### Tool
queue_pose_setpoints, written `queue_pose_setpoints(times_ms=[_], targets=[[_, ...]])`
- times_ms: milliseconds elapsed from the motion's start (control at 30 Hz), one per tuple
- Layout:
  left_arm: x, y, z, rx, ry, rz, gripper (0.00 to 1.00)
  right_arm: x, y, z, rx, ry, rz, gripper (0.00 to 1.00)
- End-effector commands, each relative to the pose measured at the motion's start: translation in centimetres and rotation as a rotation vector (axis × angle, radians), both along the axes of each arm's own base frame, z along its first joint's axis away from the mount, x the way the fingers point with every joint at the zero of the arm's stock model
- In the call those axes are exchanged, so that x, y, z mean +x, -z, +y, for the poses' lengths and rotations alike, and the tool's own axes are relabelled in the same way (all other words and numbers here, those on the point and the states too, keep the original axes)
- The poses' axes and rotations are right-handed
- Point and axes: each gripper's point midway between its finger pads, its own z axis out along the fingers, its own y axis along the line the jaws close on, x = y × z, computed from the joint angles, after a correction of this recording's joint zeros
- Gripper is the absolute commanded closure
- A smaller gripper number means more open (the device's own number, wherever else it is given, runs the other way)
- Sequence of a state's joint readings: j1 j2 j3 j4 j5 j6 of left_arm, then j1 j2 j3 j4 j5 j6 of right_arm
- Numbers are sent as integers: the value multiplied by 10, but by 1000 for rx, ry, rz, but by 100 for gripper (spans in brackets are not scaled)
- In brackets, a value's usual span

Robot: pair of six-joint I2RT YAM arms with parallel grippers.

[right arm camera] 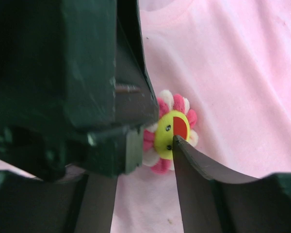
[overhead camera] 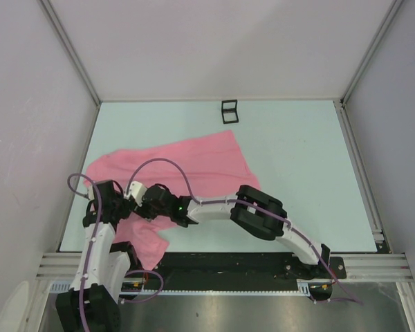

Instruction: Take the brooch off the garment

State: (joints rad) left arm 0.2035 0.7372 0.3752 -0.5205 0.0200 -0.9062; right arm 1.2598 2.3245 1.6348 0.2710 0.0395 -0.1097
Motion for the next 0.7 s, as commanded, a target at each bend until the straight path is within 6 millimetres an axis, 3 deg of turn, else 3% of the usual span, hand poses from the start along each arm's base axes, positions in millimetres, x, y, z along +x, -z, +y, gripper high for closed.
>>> queue_pose_setpoints(times_ms=[0, 233, 400, 500, 533, 667], targets=[[7, -21, -1, 0, 26, -47, 100, 18, -17, 10, 56, 88, -76, 53], [6, -24, -3, -8, 25, -61, 100, 25, -15, 9, 54, 144, -91, 68], [5, -28, -6, -16, 34, -69, 100, 29, -12, 9, 43, 180, -49, 94], [6, -37, -4, -6, 27, -94, 79, 28, -14, 6, 52, 182, 3, 100], [6, -39, -3, 2, 23, -102, 68, 29, -13, 3, 50, 181, 19, 100], [7, -51, 3, 40, 10, -132, 51, 25, -15, 0, 81, 141, 135, 100]])
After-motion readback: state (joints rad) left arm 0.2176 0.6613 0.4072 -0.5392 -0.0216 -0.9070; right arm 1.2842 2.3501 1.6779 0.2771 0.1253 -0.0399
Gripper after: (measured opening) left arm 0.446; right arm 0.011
